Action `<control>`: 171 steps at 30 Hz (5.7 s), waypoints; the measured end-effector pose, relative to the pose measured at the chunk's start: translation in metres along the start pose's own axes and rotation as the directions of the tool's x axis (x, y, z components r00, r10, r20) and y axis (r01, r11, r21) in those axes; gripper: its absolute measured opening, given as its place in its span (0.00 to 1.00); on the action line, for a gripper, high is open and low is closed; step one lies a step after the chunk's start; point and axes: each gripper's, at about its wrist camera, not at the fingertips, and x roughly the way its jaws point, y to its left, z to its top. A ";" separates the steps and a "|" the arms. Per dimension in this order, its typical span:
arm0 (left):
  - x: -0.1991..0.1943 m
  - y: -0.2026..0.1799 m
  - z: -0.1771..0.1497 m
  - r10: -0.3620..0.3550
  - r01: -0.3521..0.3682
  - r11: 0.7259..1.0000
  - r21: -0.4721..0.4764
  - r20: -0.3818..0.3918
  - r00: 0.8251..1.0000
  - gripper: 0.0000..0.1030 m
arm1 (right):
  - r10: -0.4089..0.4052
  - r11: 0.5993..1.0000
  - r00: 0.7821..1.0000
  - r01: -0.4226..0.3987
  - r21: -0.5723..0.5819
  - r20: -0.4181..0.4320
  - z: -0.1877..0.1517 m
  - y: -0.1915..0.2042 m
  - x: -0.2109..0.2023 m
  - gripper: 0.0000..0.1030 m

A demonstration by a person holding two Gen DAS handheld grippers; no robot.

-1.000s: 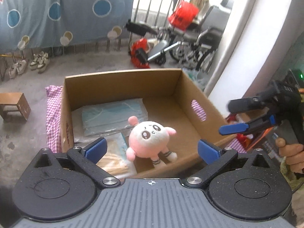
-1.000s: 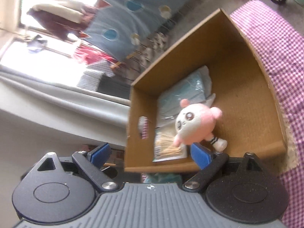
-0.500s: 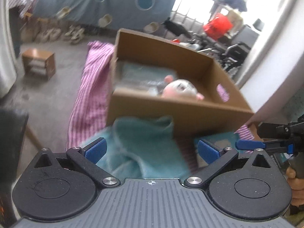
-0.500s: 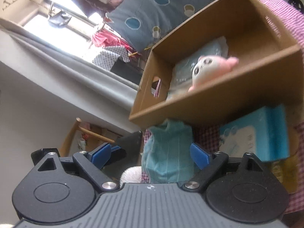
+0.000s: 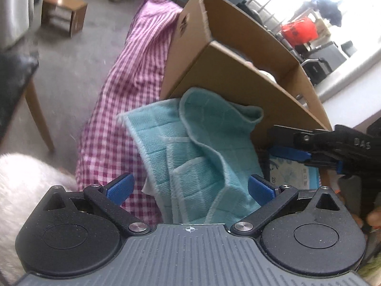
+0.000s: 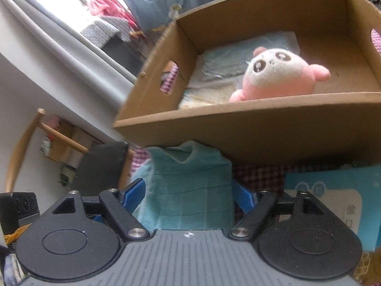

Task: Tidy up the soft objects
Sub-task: 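Move both tools to the teal towel and pinch it together, then lift the teal towel with both tools and carry it over the box, then lower the towel into the box and open both tools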

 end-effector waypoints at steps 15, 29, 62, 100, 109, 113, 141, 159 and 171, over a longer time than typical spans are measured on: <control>0.023 0.024 0.009 -0.126 0.122 0.988 -0.095 -0.041 0.991 0.97 | -0.059 0.997 0.995 0.063 0.049 -0.083 0.007 -0.020 0.044 0.73; 0.018 -0.004 0.004 0.001 -0.002 1.000 0.028 0.041 0.999 0.61 | -0.058 0.998 0.998 0.058 -0.001 0.012 -0.003 -0.011 0.033 0.45; 0.003 -0.017 0.001 0.071 -0.087 0.993 0.086 0.179 0.981 0.32 | -0.010 0.994 0.991 0.024 -0.106 0.130 -0.021 0.005 0.015 0.13; -0.056 -0.130 0.057 -0.233 0.123 0.940 0.319 0.335 0.913 0.10 | 0.125 0.954 0.883 0.018 -0.298 0.452 0.018 0.033 -0.121 0.10; 0.005 -0.189 0.127 -0.323 0.215 0.901 0.378 0.252 0.912 0.10 | 0.067 0.976 0.900 0.030 -0.215 0.431 0.110 -0.035 -0.127 0.10; 0.051 -0.208 0.155 -0.321 0.242 0.900 0.362 0.177 0.930 0.10 | 0.046 0.986 0.923 0.019 -0.165 0.382 0.146 -0.071 -0.110 0.10; 0.211 -0.204 0.221 -0.142 0.152 0.961 0.231 -0.060 0.988 0.18 | -0.226 0.962 0.955 0.250 -0.109 0.191 0.209 -0.158 -0.026 0.14; 0.142 -0.208 0.218 -0.103 0.083 0.959 0.270 0.062 0.993 0.95 | -0.296 0.940 0.903 0.334 -0.075 0.312 0.200 -0.128 -0.091 0.47; 0.005 -0.187 0.170 -0.251 0.165 0.917 0.363 0.205 0.946 1.00 | -0.148 0.956 0.889 0.241 -0.168 0.434 0.141 -0.053 -0.173 0.78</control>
